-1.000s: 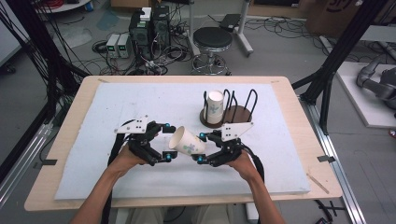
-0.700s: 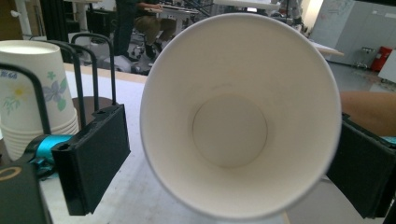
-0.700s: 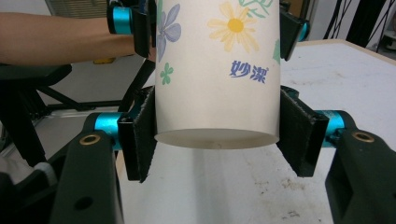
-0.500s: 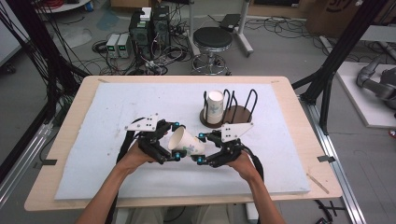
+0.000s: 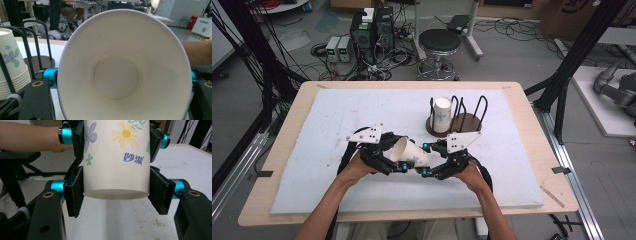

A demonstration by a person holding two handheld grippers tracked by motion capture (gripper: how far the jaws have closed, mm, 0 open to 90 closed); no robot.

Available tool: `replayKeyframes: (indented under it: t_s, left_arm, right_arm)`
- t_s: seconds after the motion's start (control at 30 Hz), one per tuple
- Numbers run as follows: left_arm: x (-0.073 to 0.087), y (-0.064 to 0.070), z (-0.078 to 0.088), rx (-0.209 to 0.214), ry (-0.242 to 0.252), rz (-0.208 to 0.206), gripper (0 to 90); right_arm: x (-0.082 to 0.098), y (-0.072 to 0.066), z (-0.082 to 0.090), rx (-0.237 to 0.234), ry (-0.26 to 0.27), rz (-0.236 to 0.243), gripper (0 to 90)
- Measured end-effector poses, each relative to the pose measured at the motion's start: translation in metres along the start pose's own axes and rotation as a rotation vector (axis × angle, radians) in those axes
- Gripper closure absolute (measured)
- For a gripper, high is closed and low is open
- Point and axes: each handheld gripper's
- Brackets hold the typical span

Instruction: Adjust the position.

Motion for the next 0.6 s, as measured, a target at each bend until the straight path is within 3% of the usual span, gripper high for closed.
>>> replayKeyframes:
  t_s: [0.33, 0.37, 0.43, 0.47, 0.6]
  left_arm:
    - [-0.0002, 0.0008, 0.0011, -0.006, -0.012, -0.007, 31.0]
    - [-0.0003, 0.0008, 0.0012, -0.013, -0.015, -0.007, 30.9]
    - [-0.0002, 0.0002, 0.0023, -0.017, -0.013, -0.004, 30.5]
    - [-0.0002, 0.0003, 0.0028, -0.021, -0.014, -0.003, 30.5]
    - [-0.0003, 0.0005, 0.005, -0.034, -0.021, -0.003, 30.4]
  right_arm:
    - [-0.0003, -0.0003, -0.001, 0.005, -0.009, 0.008, 37.1]
    - [-0.0003, -0.0006, -0.0013, 0.009, -0.01, 0.006, 35.7]
    - [-0.0011, 0.0003, -0.004, 0.025, -0.019, -0.057, 16.3]
    - [-0.0022, 0.0002, -0.005, 0.031, -0.035, -0.077, 15.3]
    - [-0.0037, -0.0009, -0.0061, 0.045, -0.039, -0.059, 15.2]
Point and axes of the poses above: each handheld gripper's, and its own axes: z roughly backward along the jaws, x roughly out of its underside, y roughly to its right, and after that the axes turned 6 degrees about -y, right-handed
